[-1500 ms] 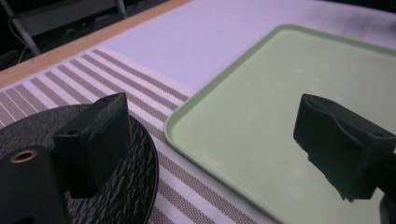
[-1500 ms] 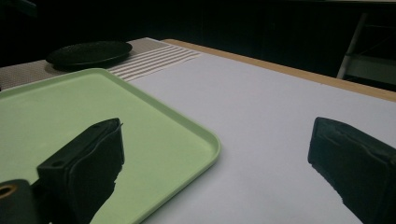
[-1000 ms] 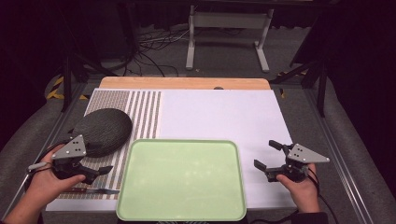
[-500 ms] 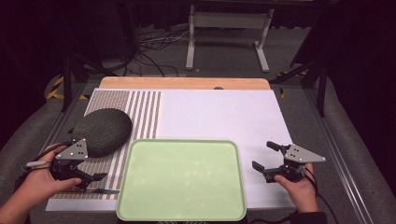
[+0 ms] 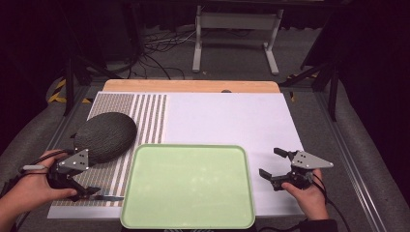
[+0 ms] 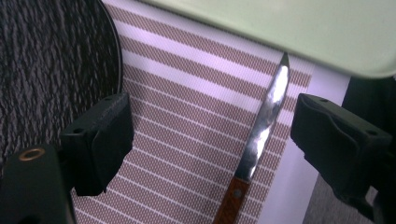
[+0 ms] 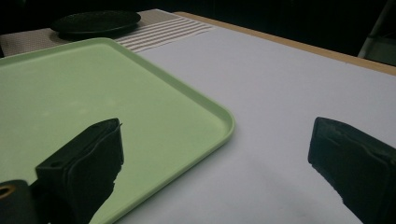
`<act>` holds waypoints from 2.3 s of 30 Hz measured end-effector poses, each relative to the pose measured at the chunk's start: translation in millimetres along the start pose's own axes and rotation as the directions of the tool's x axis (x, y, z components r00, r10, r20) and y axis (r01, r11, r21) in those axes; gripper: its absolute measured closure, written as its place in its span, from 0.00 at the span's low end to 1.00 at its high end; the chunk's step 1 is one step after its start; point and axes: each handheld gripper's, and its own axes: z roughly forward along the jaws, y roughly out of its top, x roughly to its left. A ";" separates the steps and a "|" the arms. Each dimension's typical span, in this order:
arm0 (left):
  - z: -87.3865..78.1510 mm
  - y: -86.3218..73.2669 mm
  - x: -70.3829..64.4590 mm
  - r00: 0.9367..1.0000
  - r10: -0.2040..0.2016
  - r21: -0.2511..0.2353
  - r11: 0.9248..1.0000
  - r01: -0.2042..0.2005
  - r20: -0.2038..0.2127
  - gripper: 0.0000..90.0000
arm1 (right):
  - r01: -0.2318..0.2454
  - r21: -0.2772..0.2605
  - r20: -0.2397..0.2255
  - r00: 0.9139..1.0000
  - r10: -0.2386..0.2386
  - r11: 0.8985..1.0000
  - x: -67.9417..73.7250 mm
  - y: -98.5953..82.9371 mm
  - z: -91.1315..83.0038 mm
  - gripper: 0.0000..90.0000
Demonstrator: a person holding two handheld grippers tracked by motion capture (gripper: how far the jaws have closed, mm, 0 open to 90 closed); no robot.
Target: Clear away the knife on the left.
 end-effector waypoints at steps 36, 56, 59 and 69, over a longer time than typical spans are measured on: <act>36.9 -10.8 -8.6 0.959 0.237 0.418 0.864 -0.282 0.157 0.72 | 0.003 -0.005 -0.012 1.000 -0.003 1.000 0.8 0.5 -0.3 0.05; 34.5 -10.0 -12.8 0.941 0.279 0.442 0.831 -0.337 0.192 0.86 | -0.019 -0.030 -0.029 0.999 0.018 0.999 0.8 1.5 -2.1 0.05; 27.0 -10.6 -9.4 0.948 0.266 0.449 0.836 -0.317 0.175 0.86 | -0.019 -0.031 -0.030 0.999 0.018 0.999 0.8 1.7 -2.0 0.05; 1.7 -3.7 -1.9 0.972 0.197 0.416 0.879 -0.232 0.126 0.87 | -0.023 -0.035 -0.030 0.999 0.022 0.999 -0.2 1.8 -2.2 0.05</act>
